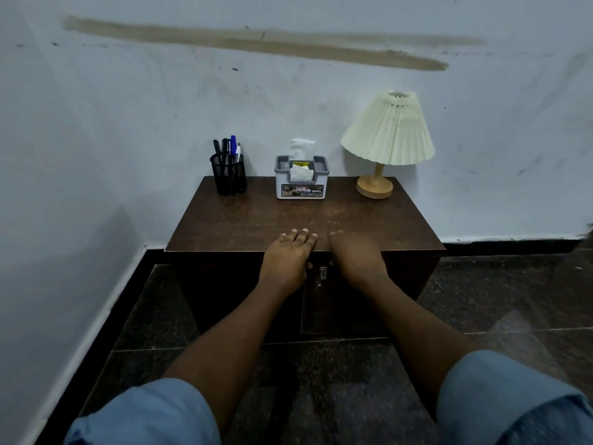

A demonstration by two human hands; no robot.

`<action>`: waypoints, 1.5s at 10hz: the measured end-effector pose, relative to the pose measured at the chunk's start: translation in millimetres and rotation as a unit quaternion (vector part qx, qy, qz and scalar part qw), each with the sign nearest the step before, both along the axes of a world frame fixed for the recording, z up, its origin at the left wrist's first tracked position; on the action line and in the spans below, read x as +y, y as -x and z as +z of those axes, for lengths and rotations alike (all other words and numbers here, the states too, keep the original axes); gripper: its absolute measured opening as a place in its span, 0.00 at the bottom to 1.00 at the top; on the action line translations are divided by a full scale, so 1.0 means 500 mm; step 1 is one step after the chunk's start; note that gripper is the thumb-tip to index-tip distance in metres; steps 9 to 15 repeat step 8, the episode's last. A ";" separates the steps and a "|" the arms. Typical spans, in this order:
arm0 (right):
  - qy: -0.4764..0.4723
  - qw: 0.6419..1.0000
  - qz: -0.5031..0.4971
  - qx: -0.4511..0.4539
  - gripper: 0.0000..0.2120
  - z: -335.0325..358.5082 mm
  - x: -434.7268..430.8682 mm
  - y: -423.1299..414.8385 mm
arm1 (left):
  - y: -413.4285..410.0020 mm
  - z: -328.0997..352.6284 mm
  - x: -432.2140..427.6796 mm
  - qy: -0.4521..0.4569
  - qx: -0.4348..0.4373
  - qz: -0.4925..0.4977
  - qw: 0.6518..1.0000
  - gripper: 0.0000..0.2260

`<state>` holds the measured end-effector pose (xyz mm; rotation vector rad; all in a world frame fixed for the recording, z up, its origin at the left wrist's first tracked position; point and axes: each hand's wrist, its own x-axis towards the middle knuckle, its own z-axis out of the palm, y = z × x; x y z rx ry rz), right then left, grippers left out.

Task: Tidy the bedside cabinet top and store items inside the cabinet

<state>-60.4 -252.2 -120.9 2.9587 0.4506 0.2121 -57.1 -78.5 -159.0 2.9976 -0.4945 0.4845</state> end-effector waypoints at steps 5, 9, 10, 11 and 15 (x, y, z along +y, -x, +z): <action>-0.053 0.993 -0.017 0.100 0.38 0.035 0.038 -0.006 | 0.015 0.050 0.017 0.007 0.080 -0.022 0.997 0.45; -0.117 0.988 0.015 0.105 0.45 0.020 0.055 -0.018 | 0.023 0.072 0.084 -0.060 0.114 0.047 0.990 0.62; -0.117 0.988 0.015 0.105 0.45 0.020 0.055 -0.018 | 0.023 0.072 0.084 -0.060 0.114 0.047 0.990 0.62; -0.117 0.988 0.015 0.105 0.45 0.020 0.055 -0.018 | 0.023 0.072 0.084 -0.060 0.114 0.047 0.990 0.62; -0.117 0.988 0.015 0.105 0.45 0.020 0.055 -0.018 | 0.023 0.072 0.084 -0.060 0.114 0.047 0.990 0.62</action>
